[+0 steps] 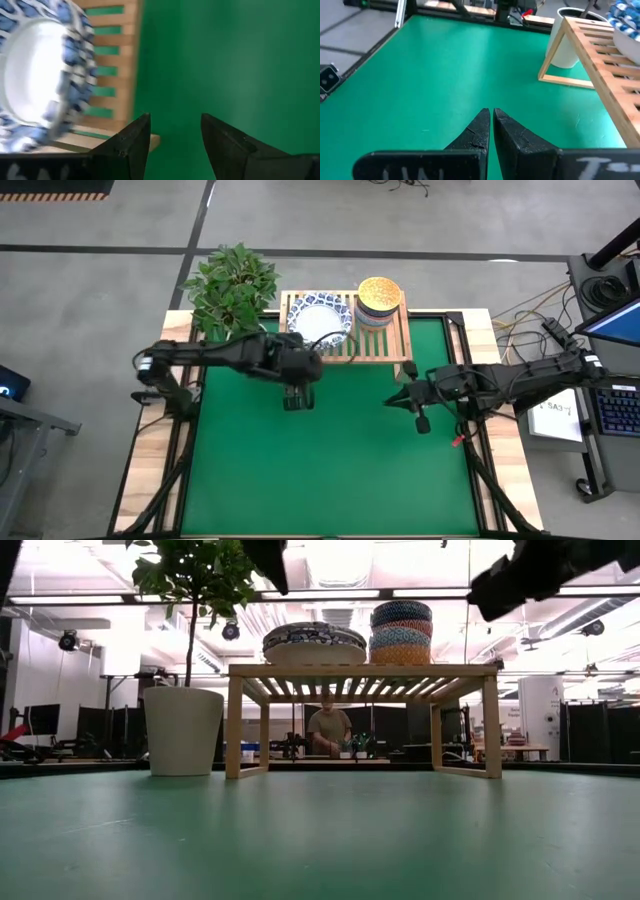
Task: Place and stack bowls onto a shelf
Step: Return to Home Position
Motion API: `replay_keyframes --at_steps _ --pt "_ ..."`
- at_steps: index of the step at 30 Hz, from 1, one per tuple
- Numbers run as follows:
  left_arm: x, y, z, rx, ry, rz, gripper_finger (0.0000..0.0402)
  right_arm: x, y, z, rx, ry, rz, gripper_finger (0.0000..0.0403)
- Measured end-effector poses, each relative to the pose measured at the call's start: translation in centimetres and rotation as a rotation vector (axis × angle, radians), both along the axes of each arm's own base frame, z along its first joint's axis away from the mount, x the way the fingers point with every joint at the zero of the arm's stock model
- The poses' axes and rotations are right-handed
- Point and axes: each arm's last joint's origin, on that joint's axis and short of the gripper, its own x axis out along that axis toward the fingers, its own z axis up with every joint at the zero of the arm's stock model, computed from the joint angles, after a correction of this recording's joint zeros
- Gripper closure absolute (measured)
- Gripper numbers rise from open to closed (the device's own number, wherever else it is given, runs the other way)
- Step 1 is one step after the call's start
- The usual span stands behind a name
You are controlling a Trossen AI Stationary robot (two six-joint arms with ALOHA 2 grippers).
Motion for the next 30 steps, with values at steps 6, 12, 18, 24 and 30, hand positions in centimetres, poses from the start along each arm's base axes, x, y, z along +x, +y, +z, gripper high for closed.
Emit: replay_keyframes --at_steps 6,12,18,24,30 --pt "-3.2 -3.2 -3.6 -0.07 -0.152 -0.037 0.0244 -2.2 -0.3 -1.4 0.046 -0.072 -0.014 0.039" --pt "-7.5 -5.9 -7.0 -0.178 -0.378 -0.071 0.0247 -3.7 -0.4 -2.3 0.034 -0.167 -0.006 0.039" --pt "-11.7 -5.7 -8.7 -0.204 -0.597 -0.069 0.0271 -5.5 -0.6 -2.4 0.027 -0.282 0.001 0.039" --pt "-15.4 -4.1 -10.0 -0.22 -0.732 -0.073 0.0304 -6.9 -0.8 -2.3 0.019 -0.371 0.005 0.039" --pt "-18.3 -3.1 -11.5 -0.255 -0.848 -0.074 0.0337 -7.7 -0.9 -2.7 0.023 -0.414 0.003 0.039"
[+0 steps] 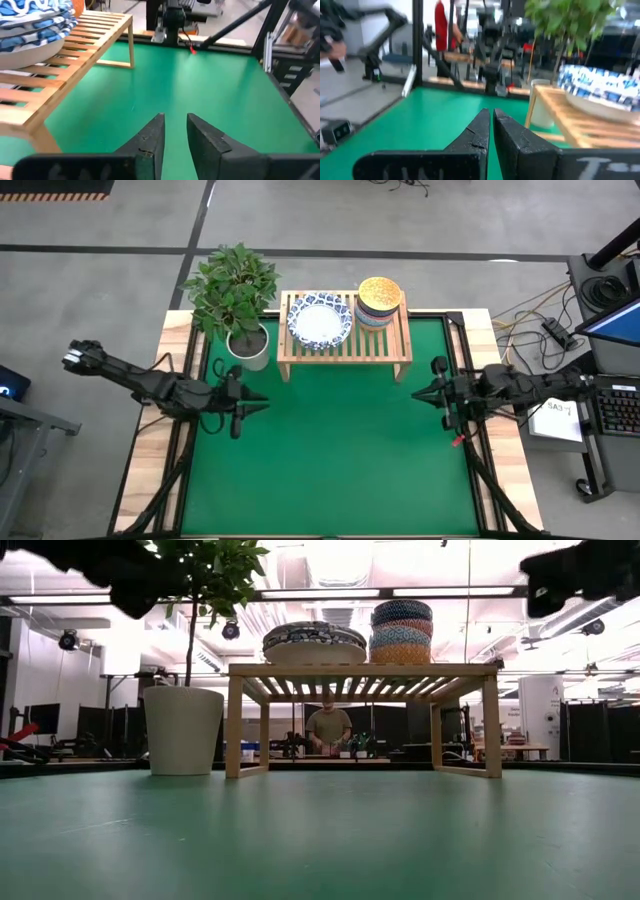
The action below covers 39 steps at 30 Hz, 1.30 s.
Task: Place and stack bowls onto a shelf
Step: Return to Home Position
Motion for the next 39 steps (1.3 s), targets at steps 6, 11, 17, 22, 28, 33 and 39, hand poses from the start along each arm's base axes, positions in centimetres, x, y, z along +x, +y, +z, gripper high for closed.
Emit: replay_keyframes --at_steps 6,11,17,22,28,33,39 --pt "-2.1 0.7 -1.7 -0.039 -0.113 0.0 0.0359 -0.6 -0.1 -0.6 0.0 0.003 -0.001 0.039" --pt "-3.2 1.1 -3.6 -0.064 -0.193 -0.001 0.0363 -1.1 -0.1 -0.7 0.003 -0.015 -0.003 0.039" --pt "-4.1 1.5 -6.0 -0.076 -0.241 0.003 0.0363 -1.8 -0.2 -0.9 -0.004 -0.035 -0.003 0.039" --pt "-4.7 1.7 -7.3 -0.091 -0.293 0.022 0.0363 -1.7 -0.2 -0.9 -0.008 -0.035 -0.01 0.039" --pt "-5.2 1.9 -8.7 -0.087 -0.311 0.02 0.0363 -1.7 -0.2 -1.0 -0.011 -0.032 -0.01 0.039" --pt "-5.6 2.0 -8.4 -0.067 -0.343 0.017 0.0363 -1.7 -0.2 -1.0 -0.012 -0.031 -0.01 0.039" --pt "-5.9 2.2 -8.0 0.002 -0.375 0.008 0.0363 -1.9 -0.4 -1.0 -0.01 0.001 -0.047 0.039"
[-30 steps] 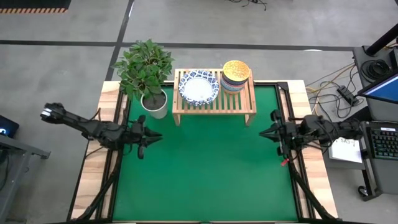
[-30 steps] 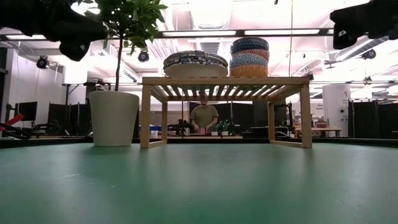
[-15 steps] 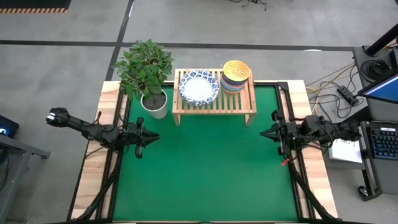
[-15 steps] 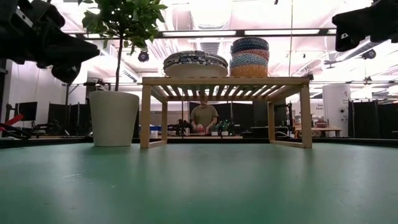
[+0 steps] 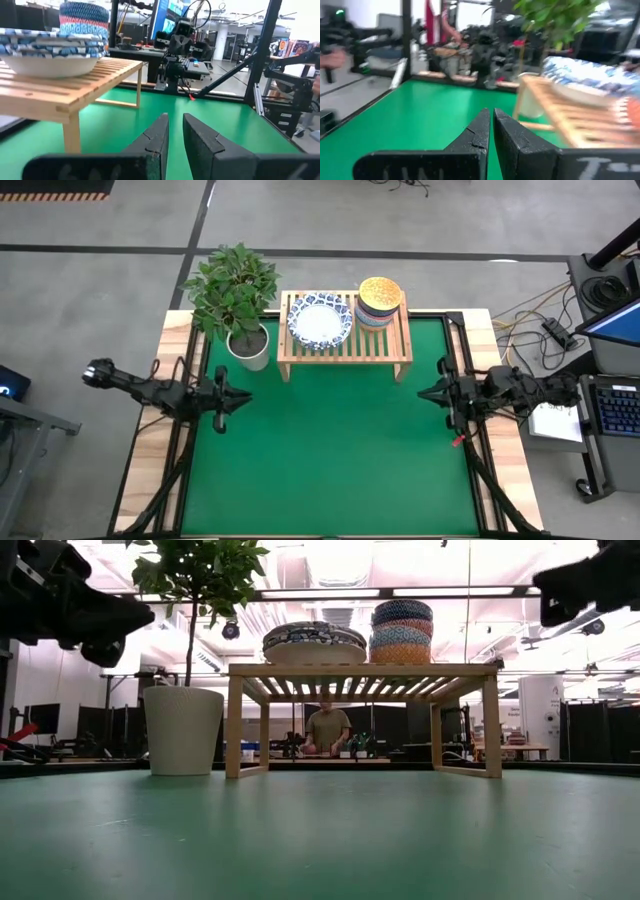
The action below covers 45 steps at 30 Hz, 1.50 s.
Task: Place and stack bowls onto a shelf
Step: Return to Home Position
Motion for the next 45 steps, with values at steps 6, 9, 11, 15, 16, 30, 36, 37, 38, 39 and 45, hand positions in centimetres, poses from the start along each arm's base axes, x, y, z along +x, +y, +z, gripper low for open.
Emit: replay_keyframes --at_steps 6,9,11,15,16,30,36,37,38,39,45 --pt "-0.9 0.3 0.9 0.041 0.046 0.008 0.0363 -0.3 -0.1 0.9 -0.016 -0.04 -0.04 0.039" --pt "-1.0 0.5 0.9 0.053 0.073 0.039 0.0363 -0.2 -0.2 0.9 -0.014 -0.049 -0.072 0.039" --pt "-1.0 0.5 0.8 0.055 0.073 0.043 0.0363 -0.2 -0.2 0.8 -0.015 -0.046 -0.072 0.039" --pt "-0.8 0.4 0.1 0.037 0.081 0.043 0.0363 0.1 -0.2 0.3 -0.005 -0.063 -0.07 0.039" --pt "-0.8 0.4 0.1 0.032 0.074 0.042 0.0363 0.3 -0.2 0.0 0.001 -0.061 -0.07 0.039" --pt "-0.7 0.3 0.1 0.053 0.074 0.023 0.0363 1.7 0.2 -3.8 0.099 -0.088 0.022 0.039" --pt "-0.7 0.4 0.1 0.019 0.072 0.039 0.0363 1.9 0.2 -4.7 0.152 -0.017 0.016 0.039" --pt "-0.7 0.4 0.1 -0.015 0.066 0.059 0.0363 1.9 0.2 -4.9 0.19 -0.001 0.0 0.039" --pt "-0.7 0.5 0.1 -0.043 0.061 0.079 0.0363 1.9 0.1 -4.9 0.214 0.002 -0.013 0.039" --pt "-0.7 0.5 0.1 -0.062 0.057 0.091 0.0363 2.0 0.1 -4.9 0.224 0.009 -0.02 0.039" --pt "-0.7 0.5 0.0 -0.07 0.06 0.097 0.0363 2.1 0.1 -5.1 0.221 0.031 -0.032 0.039"
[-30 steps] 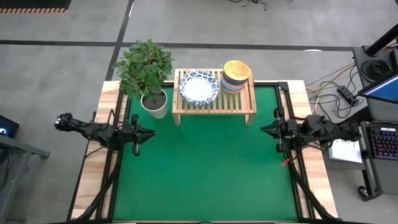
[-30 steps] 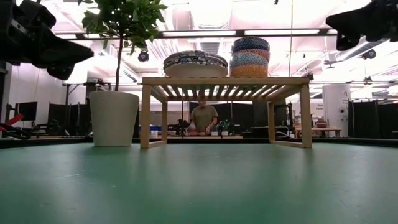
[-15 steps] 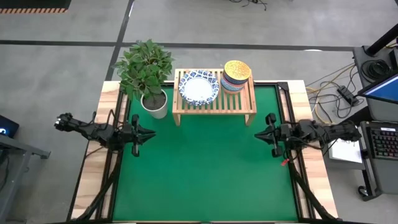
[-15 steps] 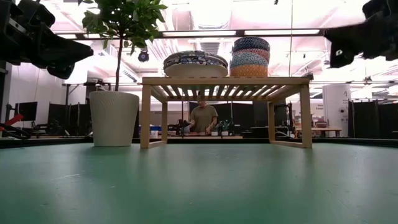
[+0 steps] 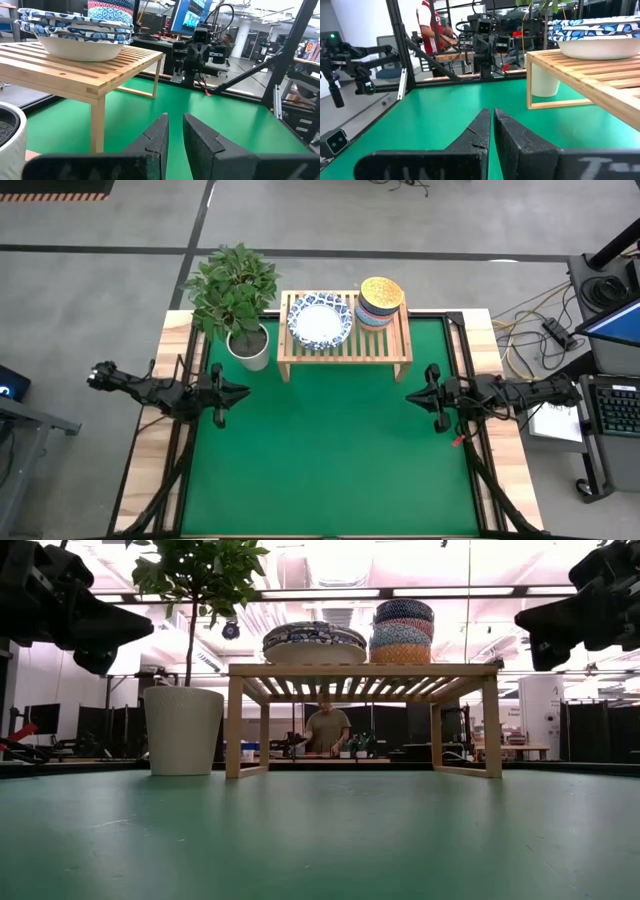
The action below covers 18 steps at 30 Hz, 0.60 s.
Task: Place and stack bowls onto a shelf
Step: Return to Home Position
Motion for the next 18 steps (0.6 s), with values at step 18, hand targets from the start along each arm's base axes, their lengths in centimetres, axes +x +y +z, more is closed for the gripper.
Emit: replay_keyframes --at_steps 18 --pt "0.08 -0.03 -0.08 0.003 0.011 0.0 0.0363 0.01 -0.01 -0.04 -0.001 0.005 -0.002 0.039"
